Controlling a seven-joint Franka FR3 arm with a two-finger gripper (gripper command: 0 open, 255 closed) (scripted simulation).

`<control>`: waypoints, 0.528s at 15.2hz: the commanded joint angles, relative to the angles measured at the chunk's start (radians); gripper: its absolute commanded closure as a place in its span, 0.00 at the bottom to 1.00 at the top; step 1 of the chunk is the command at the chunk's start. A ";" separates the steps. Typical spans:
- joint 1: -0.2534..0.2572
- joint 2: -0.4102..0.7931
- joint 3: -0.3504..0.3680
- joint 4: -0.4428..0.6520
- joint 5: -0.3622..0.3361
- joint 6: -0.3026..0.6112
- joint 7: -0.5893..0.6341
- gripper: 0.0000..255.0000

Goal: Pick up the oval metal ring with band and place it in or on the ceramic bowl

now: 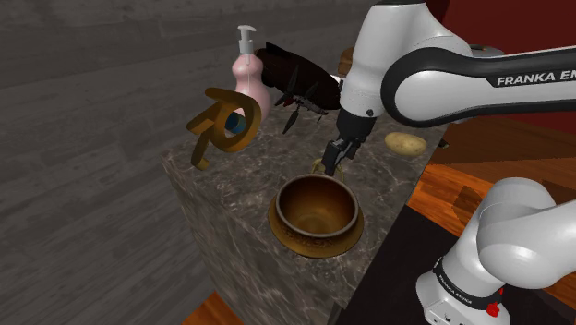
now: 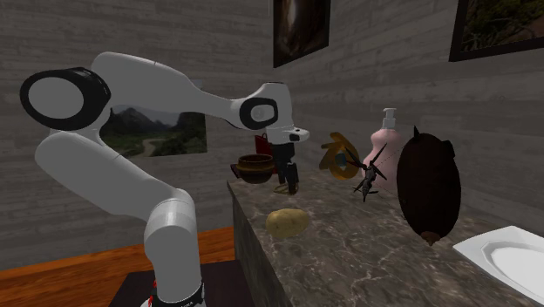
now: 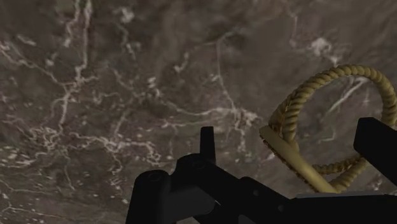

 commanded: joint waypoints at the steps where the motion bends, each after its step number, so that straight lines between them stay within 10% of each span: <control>1: 0.000 0.001 0.001 -0.005 0.001 0.006 0.000 0.00; 6: 0.000 0.001 0.001 -0.005 0.001 0.006 0.000 0.00; 7: 0.000 0.001 0.001 -0.005 0.001 0.006 0.000 1.00; 8: 0.000 0.001 0.001 -0.005 0.001 0.006 0.000 1.00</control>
